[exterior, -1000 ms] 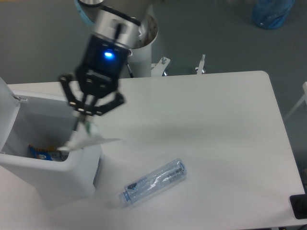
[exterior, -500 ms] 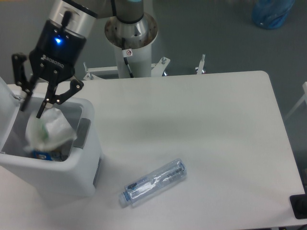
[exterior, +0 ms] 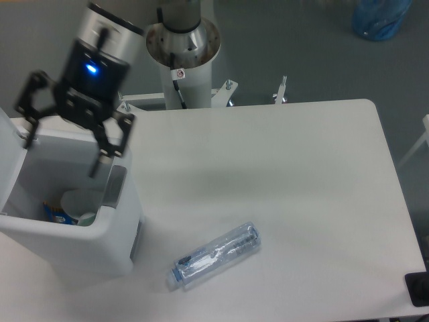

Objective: Place the trash in the trash can
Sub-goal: 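Move the open gripper over the clear water bottle and lower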

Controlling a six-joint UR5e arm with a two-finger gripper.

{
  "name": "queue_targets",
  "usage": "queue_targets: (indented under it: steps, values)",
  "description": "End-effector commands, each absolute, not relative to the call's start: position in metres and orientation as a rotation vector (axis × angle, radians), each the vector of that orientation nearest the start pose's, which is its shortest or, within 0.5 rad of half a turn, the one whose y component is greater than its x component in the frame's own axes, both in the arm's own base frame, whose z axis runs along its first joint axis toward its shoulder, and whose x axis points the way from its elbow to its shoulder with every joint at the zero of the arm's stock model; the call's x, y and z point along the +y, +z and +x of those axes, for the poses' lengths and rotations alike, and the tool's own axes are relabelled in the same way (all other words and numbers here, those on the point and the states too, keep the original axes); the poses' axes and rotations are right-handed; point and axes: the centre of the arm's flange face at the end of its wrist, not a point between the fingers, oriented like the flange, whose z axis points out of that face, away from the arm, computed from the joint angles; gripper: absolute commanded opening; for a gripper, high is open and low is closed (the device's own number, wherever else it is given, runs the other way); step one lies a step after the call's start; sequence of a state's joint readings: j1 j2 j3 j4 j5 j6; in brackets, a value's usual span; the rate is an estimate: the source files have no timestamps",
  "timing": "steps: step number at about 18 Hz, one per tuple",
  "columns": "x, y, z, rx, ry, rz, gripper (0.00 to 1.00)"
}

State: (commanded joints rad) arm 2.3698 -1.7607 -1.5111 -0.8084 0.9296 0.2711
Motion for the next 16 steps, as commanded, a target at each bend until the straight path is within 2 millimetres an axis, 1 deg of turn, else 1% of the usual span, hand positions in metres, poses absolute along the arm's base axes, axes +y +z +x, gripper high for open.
queue_targets:
  steps: [2,4,6,8,11,16]
  values:
    - [0.56,0.507,-0.326,-0.32,-0.234,-2.276,1.0]
    - [0.57,0.495,-0.344,-0.299,-0.222,-2.286,1.0]
    - [0.575,0.485,-0.363,-0.3,-0.216,-2.292,1.0]
    - [0.583,0.469,-0.372,-0.277,-0.219,-2.308,1.0]
    - [0.593,0.441,-0.381,-0.215,-0.217,-2.334,1.0]
    - [0.603,0.397,-0.396,-0.149,-0.228,-2.358,1.0]
